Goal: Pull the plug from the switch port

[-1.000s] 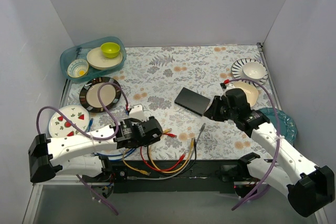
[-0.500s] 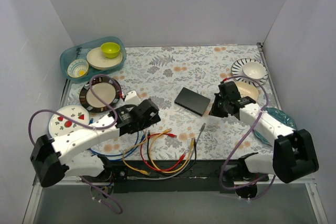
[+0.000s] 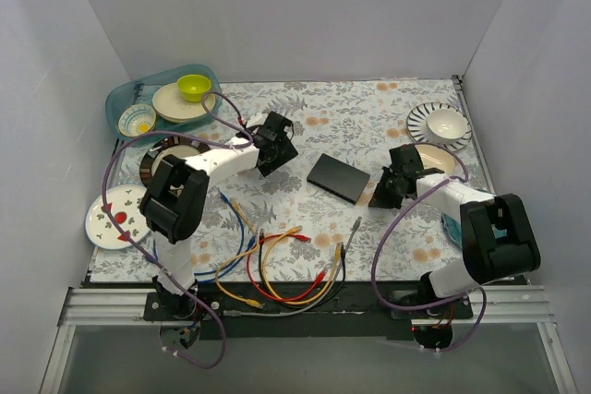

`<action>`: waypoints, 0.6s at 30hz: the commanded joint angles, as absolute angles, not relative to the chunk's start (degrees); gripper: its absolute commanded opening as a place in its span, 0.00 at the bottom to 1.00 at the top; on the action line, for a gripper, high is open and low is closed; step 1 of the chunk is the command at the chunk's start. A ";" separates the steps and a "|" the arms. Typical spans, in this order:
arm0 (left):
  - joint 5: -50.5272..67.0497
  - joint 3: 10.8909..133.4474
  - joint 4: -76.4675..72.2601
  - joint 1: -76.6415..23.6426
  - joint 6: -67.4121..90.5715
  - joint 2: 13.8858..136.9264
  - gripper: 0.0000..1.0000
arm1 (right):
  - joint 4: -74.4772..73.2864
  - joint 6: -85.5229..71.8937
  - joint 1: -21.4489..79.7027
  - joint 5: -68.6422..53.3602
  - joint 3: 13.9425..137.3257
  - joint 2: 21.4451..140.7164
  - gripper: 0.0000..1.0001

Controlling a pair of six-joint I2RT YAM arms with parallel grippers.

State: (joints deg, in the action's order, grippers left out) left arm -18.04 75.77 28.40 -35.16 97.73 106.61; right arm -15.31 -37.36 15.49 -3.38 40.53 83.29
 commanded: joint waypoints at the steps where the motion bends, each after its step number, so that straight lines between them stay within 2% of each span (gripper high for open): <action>1: -7.24 79.89 21.72 -30.77 94.75 110.29 0.59 | -13.18 -37.18 15.38 -5.19 44.29 85.43 0.01; 4: -3.26 82.78 19.60 -29.88 93.25 114.95 0.43 | -14.41 -35.87 14.94 -3.35 46.75 87.97 0.01; 10: 9.83 85.78 15.21 -29.79 92.81 121.64 0.27 | -15.65 -34.54 14.76 -5.44 51.94 95.09 0.01; 11: 12.71 85.43 15.12 -29.97 92.81 121.81 0.22 | -15.12 -34.54 14.77 -6.41 52.47 96.49 0.01; 14: 14.24 79.74 12.75 -30.06 93.25 119.10 0.17 | -14.06 -34.80 15.20 -8.69 55.54 99.48 0.01; 18: 15.37 68.75 5.20 -29.18 95.18 112.86 0.16 | -13.71 -34.98 16.08 -11.51 60.20 103.79 0.01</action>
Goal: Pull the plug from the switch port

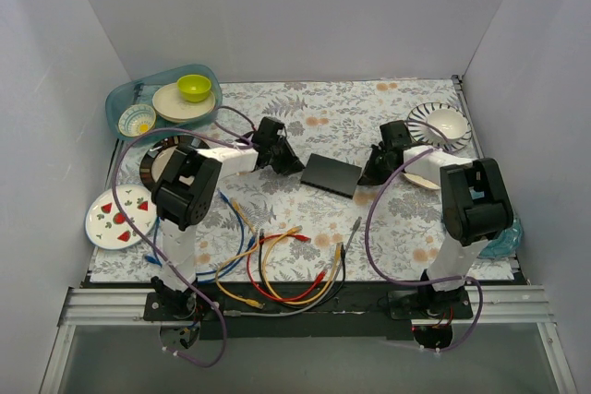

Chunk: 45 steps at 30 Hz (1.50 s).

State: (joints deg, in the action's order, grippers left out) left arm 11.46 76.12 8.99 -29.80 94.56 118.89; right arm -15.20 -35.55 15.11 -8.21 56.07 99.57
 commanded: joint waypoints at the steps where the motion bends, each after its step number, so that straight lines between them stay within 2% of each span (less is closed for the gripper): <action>1: 15.73 66.56 4.66 -29.01 96.06 111.46 0.16 | -13.54 -34.98 16.61 -12.64 61.16 104.49 0.01; 10: 13.80 67.14 8.35 -24.97 95.89 108.90 0.18 | -14.15 -36.30 20.65 -15.55 72.24 112.76 0.01; 20: 12.05 72.25 13.00 -21.80 94.22 110.48 0.19 | -17.75 -36.65 20.74 -16.62 79.72 117.87 0.01; 27: -1.37 72.07 19.50 -20.39 90.71 102.23 0.39 | -17.67 -36.57 19.69 -7.13 75.41 104.78 0.01; 30: -5.17 72.25 21.97 -20.13 89.48 98.71 0.45 | -17.23 -35.17 19.77 -4.49 73.39 98.10 0.06; 36: -5.98 73.21 26.98 -20.13 88.42 94.23 0.47 | -18.28 -29.45 21.44 -2.99 66.56 85.97 0.13; 38: -3.79 71.38 28.20 -20.30 88.85 91.69 0.47 | -17.76 -27.08 22.58 -2.46 63.12 80.61 0.17; 39: -3.17 70.24 28.47 -20.56 88.77 90.71 0.46 | -17.67 -26.46 23.81 -2.37 60.15 78.86 0.23; 42: -4.73 67.07 31.02 -24.33 87.98 86.33 0.47 | -18.89 -24.09 25.74 -2.55 54.87 73.58 0.33; 45: -9.31 64.69 34.18 -32.14 87.71 82.11 0.48 | -20.56 -22.24 26.89 -2.02 51.78 69.88 0.38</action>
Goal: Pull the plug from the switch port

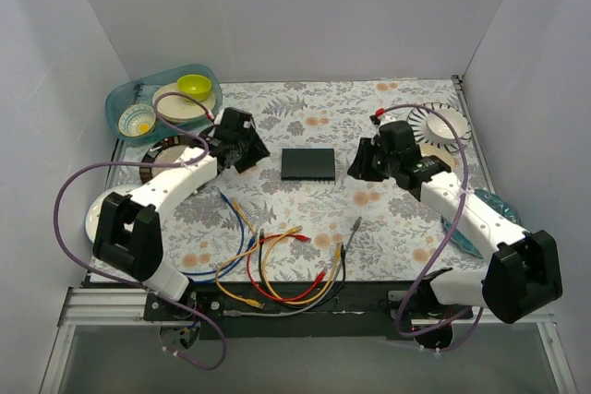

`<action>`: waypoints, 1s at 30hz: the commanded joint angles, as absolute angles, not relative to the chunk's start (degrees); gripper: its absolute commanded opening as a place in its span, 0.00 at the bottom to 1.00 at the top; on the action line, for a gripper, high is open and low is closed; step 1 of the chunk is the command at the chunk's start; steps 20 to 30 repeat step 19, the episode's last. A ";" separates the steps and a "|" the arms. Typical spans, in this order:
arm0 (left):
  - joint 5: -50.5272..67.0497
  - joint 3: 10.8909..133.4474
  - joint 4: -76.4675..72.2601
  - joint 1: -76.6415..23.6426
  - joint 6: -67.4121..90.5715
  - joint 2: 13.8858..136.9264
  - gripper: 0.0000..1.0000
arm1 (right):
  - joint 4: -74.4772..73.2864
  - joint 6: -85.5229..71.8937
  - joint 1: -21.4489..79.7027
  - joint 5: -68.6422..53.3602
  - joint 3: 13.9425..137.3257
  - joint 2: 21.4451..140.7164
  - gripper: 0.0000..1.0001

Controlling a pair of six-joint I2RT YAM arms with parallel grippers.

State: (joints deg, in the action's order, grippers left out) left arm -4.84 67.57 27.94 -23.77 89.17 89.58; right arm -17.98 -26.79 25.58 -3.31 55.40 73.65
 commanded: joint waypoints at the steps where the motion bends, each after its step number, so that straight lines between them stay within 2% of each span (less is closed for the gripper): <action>1: -9.58 63.82 34.45 -33.39 87.89 80.96 0.49 | -20.48 -21.71 27.07 -2.20 49.85 67.70 0.38; 9: -1.59 51.07 28.83 -35.77 93.60 69.88 0.55 | -19.86 -20.39 29.88 -5.62 40.61 56.26 0.36; 14: -2.28 51.15 29.88 -36.04 92.29 68.47 0.54 | -21.70 -20.04 30.32 -4.57 36.75 51.24 0.36; 30: -2.46 53.26 30.85 -36.04 91.93 69.78 0.55 | -22.41 -18.98 30.32 -1.58 35.33 50.54 0.36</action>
